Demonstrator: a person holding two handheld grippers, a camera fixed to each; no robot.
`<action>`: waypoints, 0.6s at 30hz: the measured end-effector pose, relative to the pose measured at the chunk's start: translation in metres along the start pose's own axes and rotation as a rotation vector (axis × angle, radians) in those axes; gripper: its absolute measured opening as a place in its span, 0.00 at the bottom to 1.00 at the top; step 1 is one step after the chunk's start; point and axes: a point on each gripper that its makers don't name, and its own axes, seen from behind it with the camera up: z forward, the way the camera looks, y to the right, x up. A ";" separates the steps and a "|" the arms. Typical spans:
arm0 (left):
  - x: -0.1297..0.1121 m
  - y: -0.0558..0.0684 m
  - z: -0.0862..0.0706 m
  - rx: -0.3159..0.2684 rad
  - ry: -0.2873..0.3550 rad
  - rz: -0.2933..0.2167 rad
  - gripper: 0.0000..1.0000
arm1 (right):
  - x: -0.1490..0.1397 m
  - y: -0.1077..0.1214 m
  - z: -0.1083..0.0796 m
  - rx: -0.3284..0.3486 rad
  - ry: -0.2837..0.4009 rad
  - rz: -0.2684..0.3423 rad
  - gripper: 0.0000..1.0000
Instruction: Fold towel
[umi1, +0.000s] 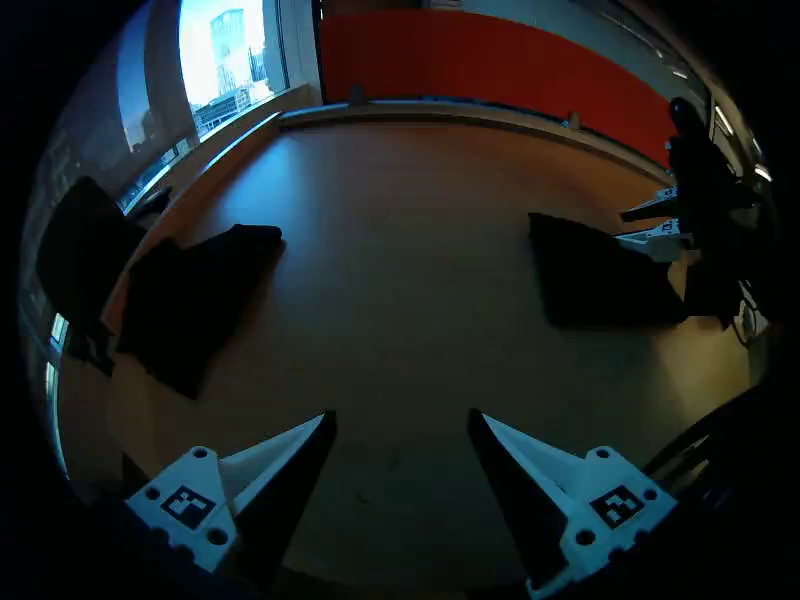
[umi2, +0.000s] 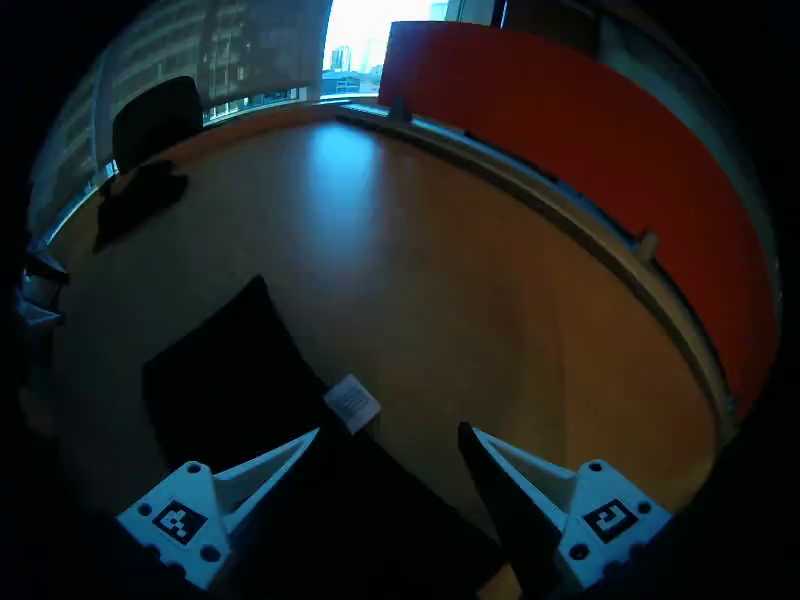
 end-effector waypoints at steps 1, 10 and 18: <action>0.000 0.000 0.000 0.000 0.001 0.000 0.97 | 0.001 0.001 0.000 -0.002 0.000 -0.002 0.97; -0.001 -0.001 -0.004 0.000 0.005 -0.001 0.97 | 0.005 0.006 -0.007 -0.011 0.010 -0.005 0.97; -0.001 0.001 -0.005 -0.005 0.011 0.007 0.97 | -0.003 -0.001 -0.022 -0.010 0.019 0.009 0.97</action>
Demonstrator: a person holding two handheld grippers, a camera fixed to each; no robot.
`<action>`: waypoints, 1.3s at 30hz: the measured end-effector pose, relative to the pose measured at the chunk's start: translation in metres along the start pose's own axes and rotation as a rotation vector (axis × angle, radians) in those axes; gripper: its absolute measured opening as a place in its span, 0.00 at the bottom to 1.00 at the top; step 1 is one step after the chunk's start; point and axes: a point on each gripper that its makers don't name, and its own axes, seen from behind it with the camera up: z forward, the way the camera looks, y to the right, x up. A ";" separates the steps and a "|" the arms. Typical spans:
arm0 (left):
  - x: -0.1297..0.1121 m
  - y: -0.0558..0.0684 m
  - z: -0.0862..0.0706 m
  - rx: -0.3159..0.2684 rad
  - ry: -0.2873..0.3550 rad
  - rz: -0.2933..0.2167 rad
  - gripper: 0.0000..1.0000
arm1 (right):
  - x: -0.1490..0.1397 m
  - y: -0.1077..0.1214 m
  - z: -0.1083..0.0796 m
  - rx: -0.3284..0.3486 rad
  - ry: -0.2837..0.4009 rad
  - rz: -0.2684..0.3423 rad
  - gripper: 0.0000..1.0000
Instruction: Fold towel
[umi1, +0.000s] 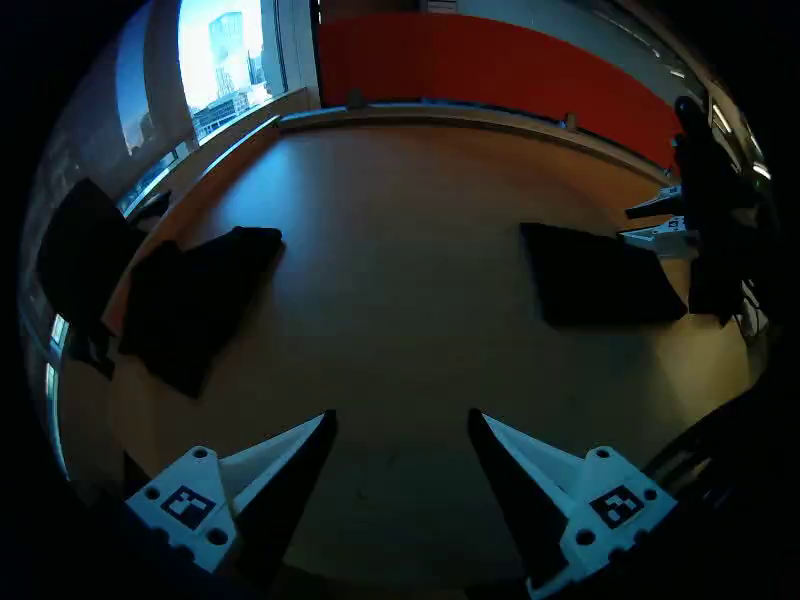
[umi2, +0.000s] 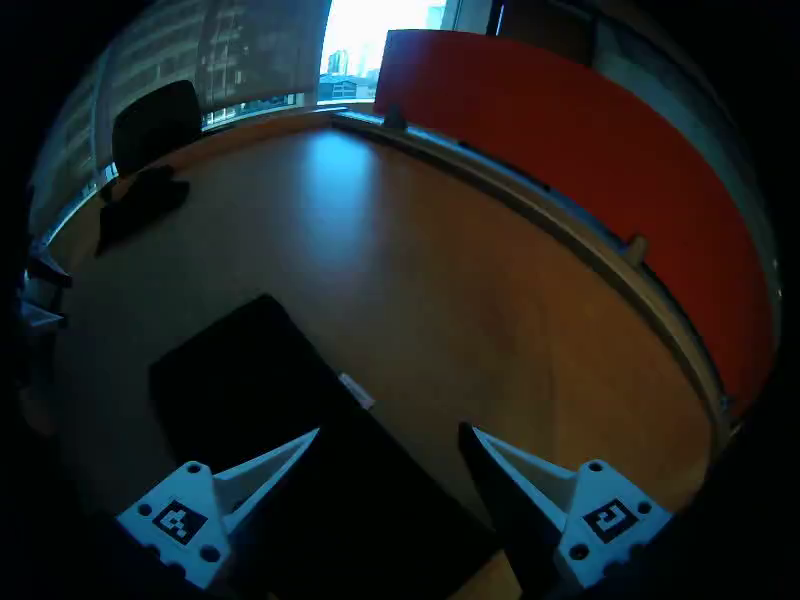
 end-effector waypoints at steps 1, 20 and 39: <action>0.000 0.000 0.000 -0.001 0.001 0.001 0.97 | -0.001 -0.001 -0.002 0.000 0.001 0.004 0.97; 0.000 0.007 -0.008 -0.013 0.021 0.019 0.97 | -0.050 -0.010 -0.049 -0.005 0.002 0.064 0.97; -0.003 0.017 -0.007 -0.027 0.026 0.044 0.97 | -0.102 -0.016 -0.084 -0.014 -0.023 0.104 0.97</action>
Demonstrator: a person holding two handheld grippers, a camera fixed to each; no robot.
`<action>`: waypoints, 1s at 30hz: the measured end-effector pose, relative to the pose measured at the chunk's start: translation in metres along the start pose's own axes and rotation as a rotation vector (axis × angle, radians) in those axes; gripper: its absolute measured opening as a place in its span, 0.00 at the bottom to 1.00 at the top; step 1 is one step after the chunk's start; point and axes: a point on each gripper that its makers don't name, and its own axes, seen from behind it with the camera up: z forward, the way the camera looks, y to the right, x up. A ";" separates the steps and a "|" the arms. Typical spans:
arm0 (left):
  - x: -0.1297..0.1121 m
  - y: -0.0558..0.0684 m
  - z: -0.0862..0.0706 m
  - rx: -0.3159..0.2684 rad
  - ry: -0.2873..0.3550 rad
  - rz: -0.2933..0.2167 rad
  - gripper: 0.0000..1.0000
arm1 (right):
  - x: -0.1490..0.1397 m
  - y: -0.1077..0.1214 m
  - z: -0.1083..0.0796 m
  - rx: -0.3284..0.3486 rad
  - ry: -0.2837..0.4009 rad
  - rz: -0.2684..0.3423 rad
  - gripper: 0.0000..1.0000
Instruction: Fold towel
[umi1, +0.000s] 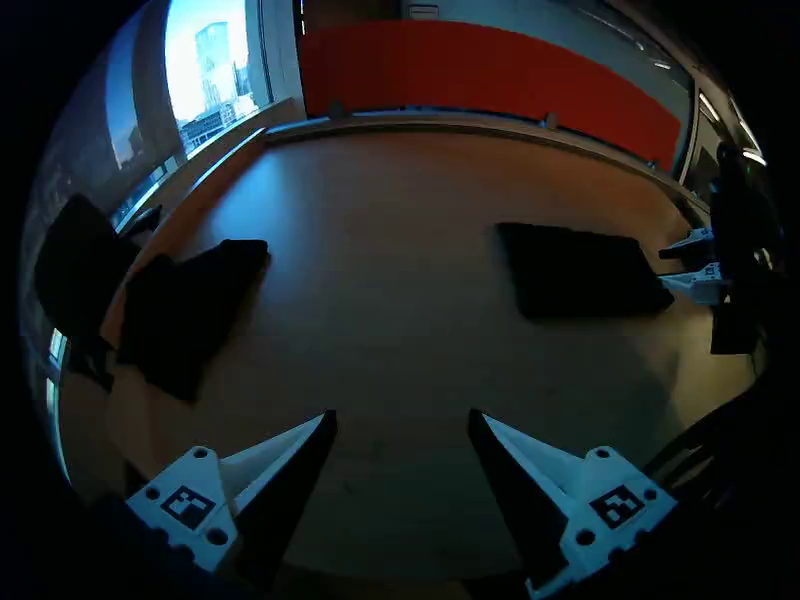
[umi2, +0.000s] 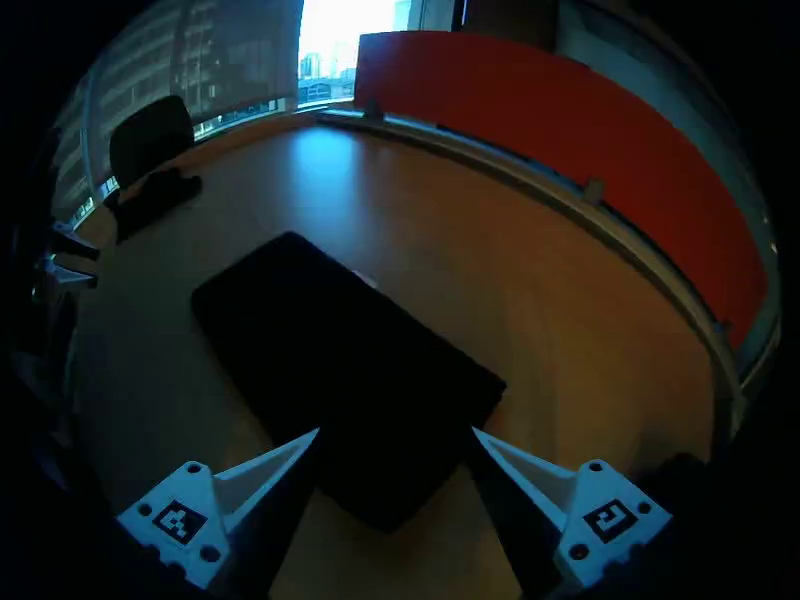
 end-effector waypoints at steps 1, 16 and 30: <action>0.000 0.000 0.000 0.000 0.000 0.001 0.97 | -0.003 0.000 -0.001 0.001 -0.003 0.002 0.97; -0.003 0.003 -0.001 -0.001 0.001 0.003 0.97 | -0.041 -0.007 -0.013 0.031 -0.057 -0.003 0.81; -0.005 -0.001 -0.001 -0.003 -0.005 0.010 0.97 | -0.062 -0.008 -0.021 0.062 -0.110 0.015 0.51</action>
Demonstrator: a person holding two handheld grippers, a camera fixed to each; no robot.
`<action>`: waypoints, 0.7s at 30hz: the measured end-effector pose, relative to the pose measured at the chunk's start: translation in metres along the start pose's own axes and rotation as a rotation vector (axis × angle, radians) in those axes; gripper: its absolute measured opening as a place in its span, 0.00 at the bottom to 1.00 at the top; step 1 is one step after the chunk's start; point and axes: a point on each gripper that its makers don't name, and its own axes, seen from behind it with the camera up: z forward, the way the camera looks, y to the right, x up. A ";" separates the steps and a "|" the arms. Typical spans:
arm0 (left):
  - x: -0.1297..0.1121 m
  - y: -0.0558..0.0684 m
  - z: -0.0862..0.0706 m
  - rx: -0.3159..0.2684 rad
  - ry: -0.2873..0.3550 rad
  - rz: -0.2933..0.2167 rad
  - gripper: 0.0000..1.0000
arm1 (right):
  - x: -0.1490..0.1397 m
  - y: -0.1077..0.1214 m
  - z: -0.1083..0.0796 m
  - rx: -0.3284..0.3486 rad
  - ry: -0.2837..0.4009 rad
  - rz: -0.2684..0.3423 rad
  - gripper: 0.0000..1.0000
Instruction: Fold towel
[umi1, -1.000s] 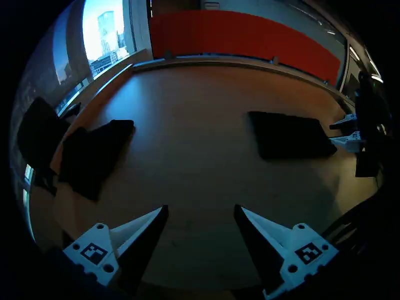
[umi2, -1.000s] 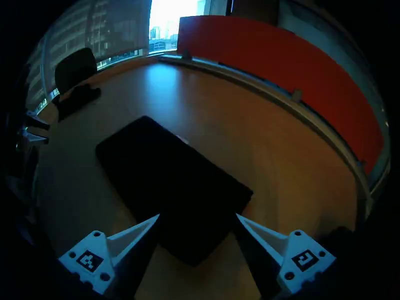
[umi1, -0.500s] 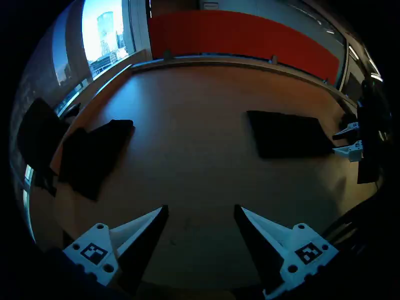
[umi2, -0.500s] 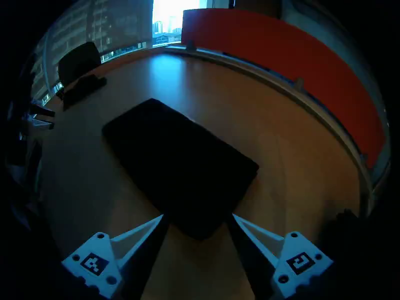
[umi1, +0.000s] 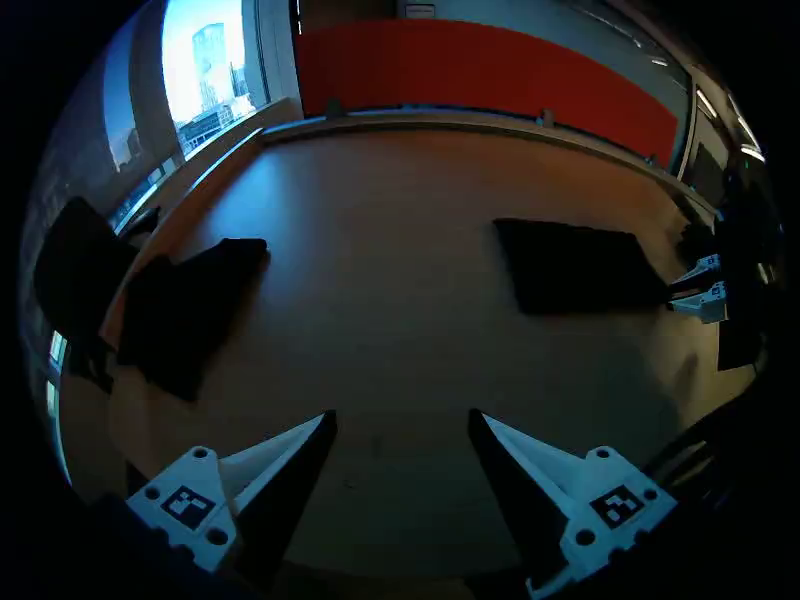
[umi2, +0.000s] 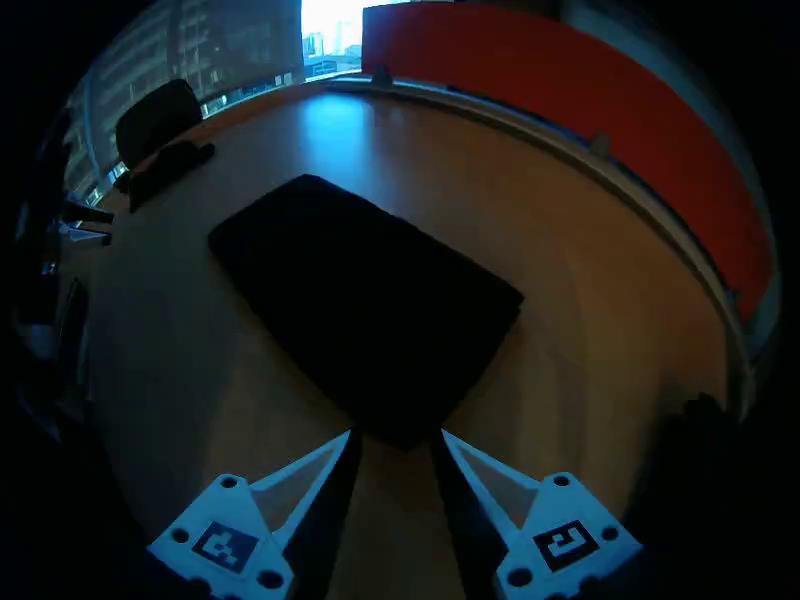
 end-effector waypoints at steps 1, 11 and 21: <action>0.000 0.000 0.000 0.000 -0.001 0.000 0.97 | 0.000 0.000 0.000 0.001 -0.001 -0.002 0.51; -0.004 0.000 0.001 -0.001 -0.009 0.001 0.97 | -0.002 0.003 0.001 0.004 -0.007 -0.004 0.27; -0.005 0.000 0.000 0.000 -0.006 -0.001 0.97 | 0.002 0.006 0.001 0.001 0.007 -0.005 0.03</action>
